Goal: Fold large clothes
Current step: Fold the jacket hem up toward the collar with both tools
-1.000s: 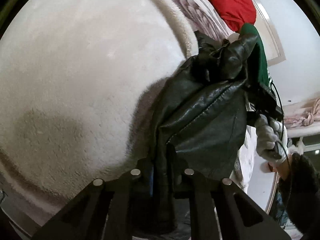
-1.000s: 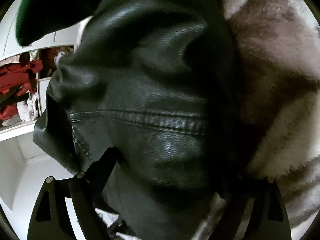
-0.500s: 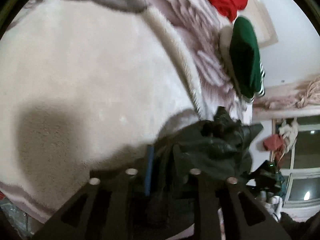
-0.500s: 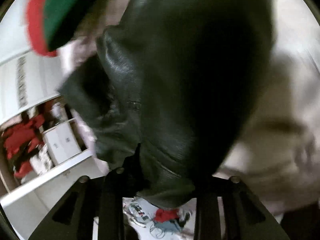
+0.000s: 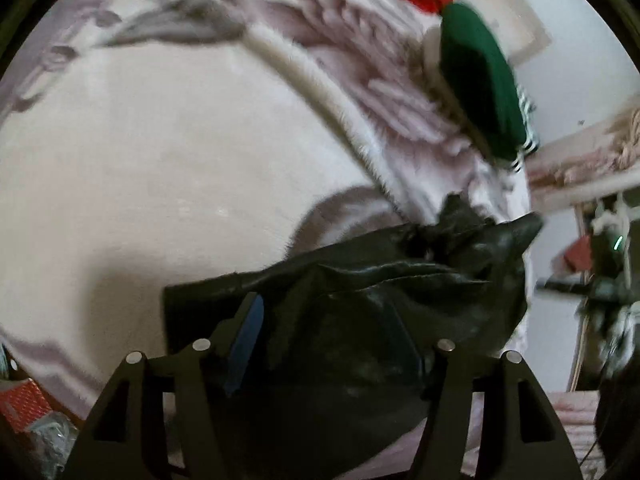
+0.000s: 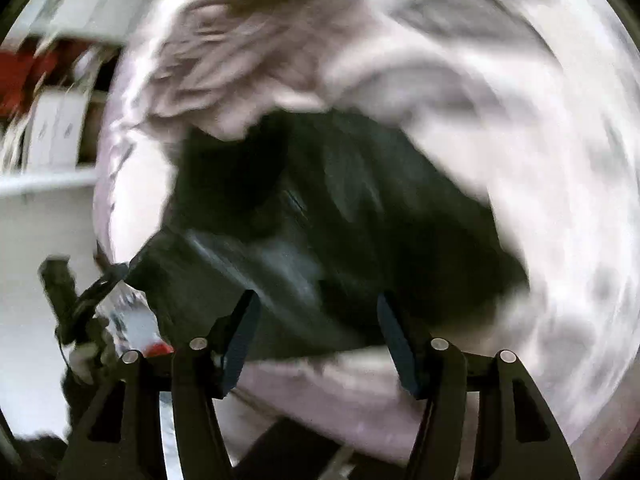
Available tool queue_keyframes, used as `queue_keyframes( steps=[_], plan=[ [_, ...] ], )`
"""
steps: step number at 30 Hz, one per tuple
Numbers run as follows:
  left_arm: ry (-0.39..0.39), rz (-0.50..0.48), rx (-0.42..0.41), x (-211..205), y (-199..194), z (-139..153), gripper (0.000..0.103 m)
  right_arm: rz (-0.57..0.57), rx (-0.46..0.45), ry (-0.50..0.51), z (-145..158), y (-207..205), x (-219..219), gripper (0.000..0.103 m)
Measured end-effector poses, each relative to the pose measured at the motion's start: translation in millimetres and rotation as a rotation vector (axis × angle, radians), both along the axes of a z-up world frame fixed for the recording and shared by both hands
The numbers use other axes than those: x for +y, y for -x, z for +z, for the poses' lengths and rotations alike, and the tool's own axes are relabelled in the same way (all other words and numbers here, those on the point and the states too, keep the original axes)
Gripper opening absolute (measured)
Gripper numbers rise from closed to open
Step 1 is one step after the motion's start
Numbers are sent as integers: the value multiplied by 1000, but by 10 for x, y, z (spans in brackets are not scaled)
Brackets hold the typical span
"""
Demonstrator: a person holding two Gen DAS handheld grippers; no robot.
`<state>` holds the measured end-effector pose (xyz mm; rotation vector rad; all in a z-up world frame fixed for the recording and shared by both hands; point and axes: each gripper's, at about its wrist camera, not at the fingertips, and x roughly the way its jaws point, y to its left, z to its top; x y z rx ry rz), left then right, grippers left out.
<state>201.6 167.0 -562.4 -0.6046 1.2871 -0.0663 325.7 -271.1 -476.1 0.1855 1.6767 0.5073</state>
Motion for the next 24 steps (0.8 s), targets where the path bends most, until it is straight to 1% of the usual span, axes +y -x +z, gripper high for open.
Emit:
queue_keyframes(
  steps=[1, 2, 3, 4, 5, 6, 7, 8, 9, 10, 11, 12, 13, 14, 15, 16, 17, 18, 20, 21, 22, 24],
  plan=[
    [-33, -4, 20, 2, -59, -108, 60, 40, -18, -14, 34, -93, 169, 68],
    [-38, -10, 33, 9, -77, -169, 59, 99, -34, -25, -15, -255, 358, 68],
    [-45, -11, 40, 19, -85, -211, 56, 139, -40, -30, -39, -423, 478, 68],
    [-56, -3, 21, 25, -70, -196, 53, 191, -51, -39, -97, -516, 615, 68],
    [-63, 6, 1, 36, -49, -166, 43, 248, -61, -37, -191, -570, 780, 68],
    [-58, 21, -9, 63, -14, -134, 30, 307, -64, -21, -264, -646, 950, 68],
    [-39, 55, -5, 133, 45, -103, 29, 349, -62, -7, -339, -675, 1086, 68],
    [-24, 105, -7, 219, 130, -61, 29, 386, -67, 9, -393, -695, 1185, 66],
    [-4, 146, -16, 303, 218, -19, 29, 397, -89, 8, -402, -681, 1225, 47],
    [31, 212, -36, 428, 370, 43, 31, 385, -98, 8, -396, -683, 1264, 36],
    [49, 253, -44, 487, 462, 81, 33, 337, -94, 4, -373, -694, 1225, 18],
    [64, 296, -48, 557, 576, 115, 33, 259, -103, -7, -331, -746, 1116, 7],
    [88, 345, -52, 629, 721, 141, 34, 170, -100, -32, -276, -786, 1011, 5],
    [103, 367, -47, 653, 796, 139, 39, 82, -89, -51, -233, -826, 894, 4],
    [114, 387, -35, 656, 852, 133, 41, -77, -60, -79, -237, -899, 664, 4],
    [135, 397, -26, 638, 918, 113, 41, -154, -29, -93, -265, -917, 525, 4],
    [154, 394, -20, 603, 939, 85, 42, -229, 17, -106, -367, -916, 407, 4],
    [164, 388, 4, 549, 949, 23, 43, -230, 16, -88, -412, -899, 391, 3],
    [150, 366, 48, 418, 892, -80, 44, -189, 1, -49, -460, -840, 486, 3],
    [130, 351, 68, 353, 852, -166, 44, -173, -1, -35, -466, -828, 527, 4],
    [90, 340, 82, 285, 802, -234, 44, -161, -8, -23, -489, -820, 586, 4],
    [30, 317, 66, 197, 709, -268, 44, -109, -21, 2, -495, -853, 692, 8]
  ],
)
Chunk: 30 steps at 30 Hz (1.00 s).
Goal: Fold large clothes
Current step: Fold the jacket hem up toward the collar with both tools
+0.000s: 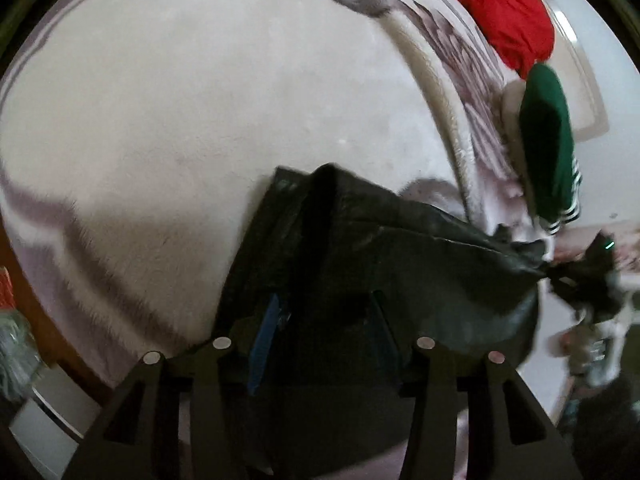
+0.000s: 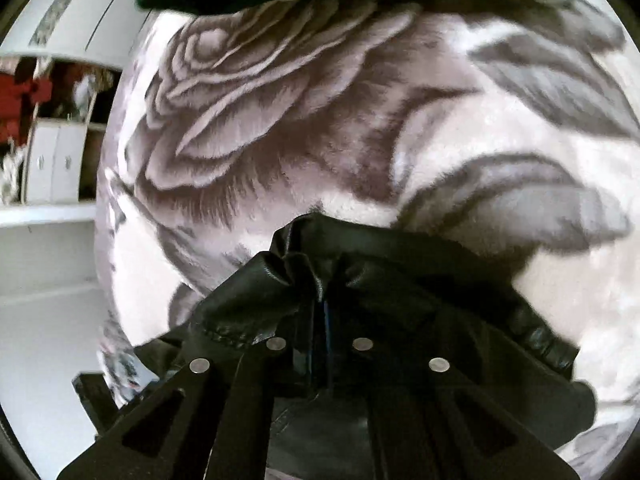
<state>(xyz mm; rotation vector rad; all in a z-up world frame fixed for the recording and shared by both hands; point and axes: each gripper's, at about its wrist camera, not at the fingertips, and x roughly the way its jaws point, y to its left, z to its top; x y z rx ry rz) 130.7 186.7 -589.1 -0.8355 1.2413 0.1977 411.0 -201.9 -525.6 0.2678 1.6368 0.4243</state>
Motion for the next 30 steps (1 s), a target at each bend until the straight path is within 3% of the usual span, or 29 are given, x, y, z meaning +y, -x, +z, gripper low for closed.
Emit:
queue_keyframes(
  steps=[3, 4, 5, 6, 9, 16, 19, 20, 24, 27, 29, 30],
  plan=[
    [-70, 2, -23, -65, -107, 51, 41, 64, -2, 10, 62, -40, 14, 11],
    [-99, -5, -39, -94, -131, 76, 34, 79, -9, -1, 94, -32, -1, 14],
    [-122, -16, -45, -115, -156, 69, 28, 107, -26, 4, 150, -35, -11, 24],
    [-149, -24, -49, -136, -168, 78, 6, 137, -48, 23, 217, -40, -34, 37],
    [-127, 18, -90, -73, -108, 109, 5, 175, -78, 23, 247, -53, -28, 54],
    [-135, 67, -126, 53, 3, 291, 4, 175, -4, -123, 45, -173, -39, 54],
    [-131, 65, -110, 56, -9, 239, 4, 112, -33, -101, 151, -213, -171, 54],
    [-125, 70, -108, 48, -28, 221, 4, 95, -49, -142, 235, -208, -215, 54],
    [-134, 69, -107, 31, -42, 223, 4, 148, -59, -219, 335, -144, -145, 58],
    [-124, 83, -100, 40, -37, 208, 4, 193, -33, -207, 237, -189, -23, 58],
    [-121, 84, -101, 41, -31, 207, 4, 90, -41, -167, 241, -334, -168, 58],
    [-119, 84, -101, 41, -30, 202, 4, 41, -55, -211, 302, -377, -264, 63]
  ],
)
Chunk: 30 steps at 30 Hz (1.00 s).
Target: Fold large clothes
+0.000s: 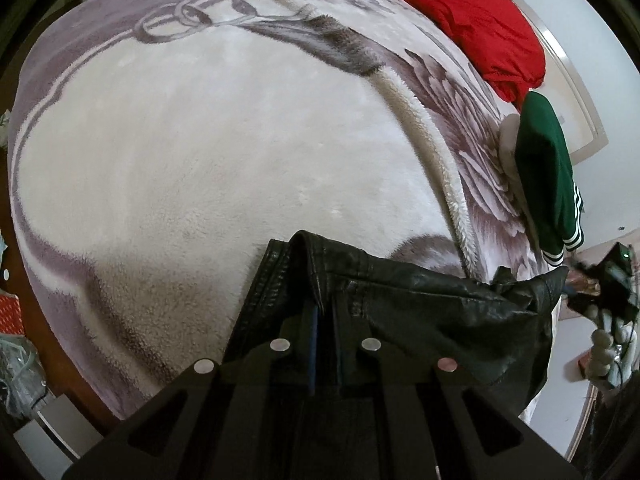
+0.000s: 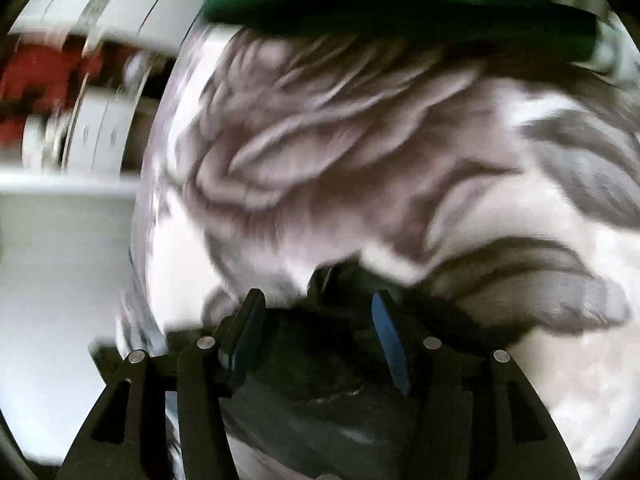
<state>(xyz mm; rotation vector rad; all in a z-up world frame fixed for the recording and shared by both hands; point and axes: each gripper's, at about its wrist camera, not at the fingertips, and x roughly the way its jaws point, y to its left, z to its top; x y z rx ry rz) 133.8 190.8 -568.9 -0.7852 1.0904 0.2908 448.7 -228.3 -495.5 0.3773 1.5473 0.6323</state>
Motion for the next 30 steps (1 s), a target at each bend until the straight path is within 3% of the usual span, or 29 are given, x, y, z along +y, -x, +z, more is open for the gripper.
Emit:
queue_keyframes(
  steps=[2, 4, 6, 8, 10, 11, 13, 14, 15, 17, 19, 23, 25, 27, 29, 30],
  plan=[
    [8, 1, 1, 9, -1, -25, 4, 7, -37, -68, 150, 4, -38, 76],
    [7, -3, 4, 9, -7, -48, 4, 109, -54, -70, 203, 74, 119, 78],
    [0, -8, 6, 0, -18, -50, 4, 261, -5, -61, 78, 186, 423, 79],
    [-5, -10, 7, 0, -23, -44, 4, 402, 25, 35, -149, 318, 772, 79],
    [-12, -8, 6, 5, -23, -32, 4, 483, -63, 153, -236, 422, 1008, 57],
    [-14, -7, 4, 10, -25, -30, 4, 476, -87, 188, -253, 439, 1051, 34],
    [-18, -16, 6, 20, -51, -30, 4, 351, -65, 193, -247, 407, 993, 20],
    [-17, -20, 8, 24, -64, -49, 4, 280, -73, 201, -198, 404, 928, 6],
    [-13, -24, 13, 30, -82, -84, 4, 200, -77, 229, -181, 384, 835, 5],
    [-2, -29, 36, 47, -127, -203, 4, 26, 25, 220, -320, 284, 599, 5],
    [23, -23, 46, 85, -177, -338, 4, -67, 84, 205, -501, 202, 487, 5],
    [84, -4, 70, 159, -194, -293, 9, -3, 111, 289, -762, 200, 666, 5],
    [73, -21, 93, 139, -157, -128, 14, -1, 131, 276, -665, 175, 652, 12],
    [11, -42, 131, 62, -90, 84, 42, -12, 104, 286, -332, 189, 561, 33],
    [-22, -60, 116, -22, -26, 257, 54, 2, 44, 275, 12, 293, 525, 47],
    [-40, -64, 116, -70, 1, 326, 54, 18, 29, 270, 146, 365, 546, 49]
  ],
)
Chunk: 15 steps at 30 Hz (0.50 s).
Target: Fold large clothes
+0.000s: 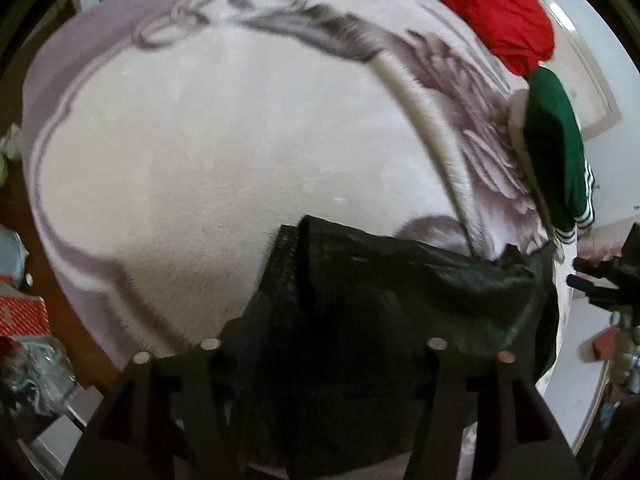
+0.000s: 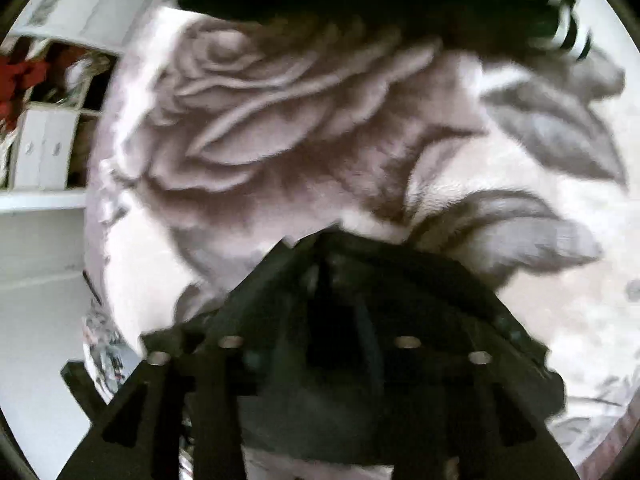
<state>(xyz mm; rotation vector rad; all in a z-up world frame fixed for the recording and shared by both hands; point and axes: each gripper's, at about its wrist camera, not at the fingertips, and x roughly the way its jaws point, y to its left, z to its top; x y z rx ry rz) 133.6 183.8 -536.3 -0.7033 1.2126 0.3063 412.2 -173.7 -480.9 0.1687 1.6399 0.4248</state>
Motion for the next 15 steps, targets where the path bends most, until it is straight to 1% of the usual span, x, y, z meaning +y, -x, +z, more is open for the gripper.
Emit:
queue_keyframes(
  steps=[1, 2, 3, 5, 6, 7, 8, 10, 14, 15],
  plan=[
    [-17, 0, 11, -48, 14, 43, 54, 30, 0, -16, 109, 99, 57, 49],
    [-25, 1, 17, -76, 15, 59, 54, 76, 23, -41, 163, 226, 169, 49],
    [-32, 0, 18, -116, 7, 73, 54, 115, 47, -50, 163, 314, 252, 49],
    [-34, -5, 19, -222, -40, 54, 54, 187, 68, -30, 38, 469, 503, 48],
    [-27, -8, 18, -275, -71, 31, 54, 218, 61, 2, -100, 524, 637, 39],
    [-28, -3, 27, -309, -106, 8, 54, 250, 37, 49, -277, 555, 774, 32],
    [-22, 5, 31, -346, -152, -5, 54, 261, 13, 117, -467, 570, 867, 26],
    [1, 12, 14, -437, -240, 6, 54, 239, 4, 177, -764, 565, 999, 26],
    [32, -16, -10, -663, -466, 89, 54, 257, -66, 247, -845, 579, 1241, 26],
    [51, -31, -19, -738, -547, 108, 54, 279, -73, 267, -825, 589, 1298, 27]
  ],
)
